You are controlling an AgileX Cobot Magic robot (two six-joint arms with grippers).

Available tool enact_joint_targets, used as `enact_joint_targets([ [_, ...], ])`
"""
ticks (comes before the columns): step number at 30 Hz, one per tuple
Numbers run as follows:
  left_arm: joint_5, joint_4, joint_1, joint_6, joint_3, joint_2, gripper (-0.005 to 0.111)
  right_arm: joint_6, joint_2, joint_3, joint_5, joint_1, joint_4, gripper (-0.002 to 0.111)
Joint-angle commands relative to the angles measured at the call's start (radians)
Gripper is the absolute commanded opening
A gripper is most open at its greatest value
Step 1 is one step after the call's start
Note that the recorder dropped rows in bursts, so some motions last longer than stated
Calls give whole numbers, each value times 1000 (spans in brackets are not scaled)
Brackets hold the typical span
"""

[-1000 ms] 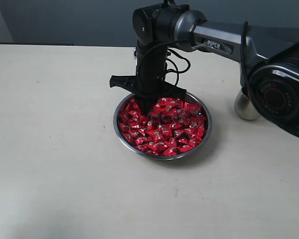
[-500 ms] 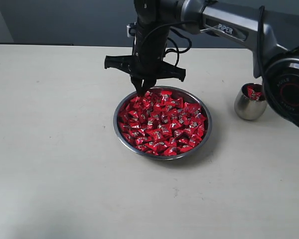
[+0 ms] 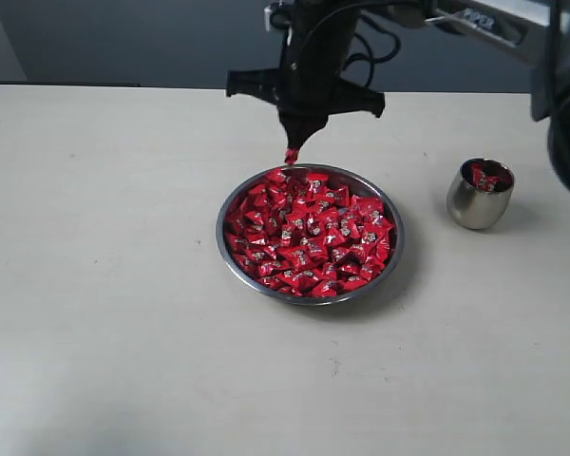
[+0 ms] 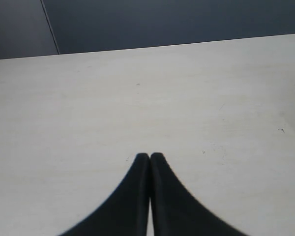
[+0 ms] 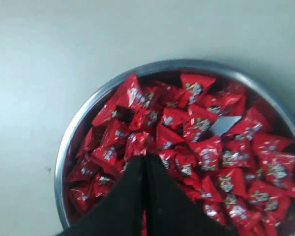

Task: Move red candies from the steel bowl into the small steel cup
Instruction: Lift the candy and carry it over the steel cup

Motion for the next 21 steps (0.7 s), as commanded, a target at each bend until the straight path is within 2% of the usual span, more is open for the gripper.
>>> enact_joint_targets([
  [1,-9,1,-4,-2,-8,-5,0,-53,-77,-3,2,-91,-10,-1],
  [11,-9,1,-4,-2,-8,-5,0,-183,-167,73,2,-295,-46,-1],
  [16,-9,1,-4,-2,-8,-5,0,-255,-190,175,2,-349,-87,-1],
  [19,-9,1,-4,-2,-8,-5,0,-328,-212,223,2,-354,-83,-1],
  [21,-9,1,-4,-2,-8,-5,0,-330,-216,238,2,-354,-150,-1],
])
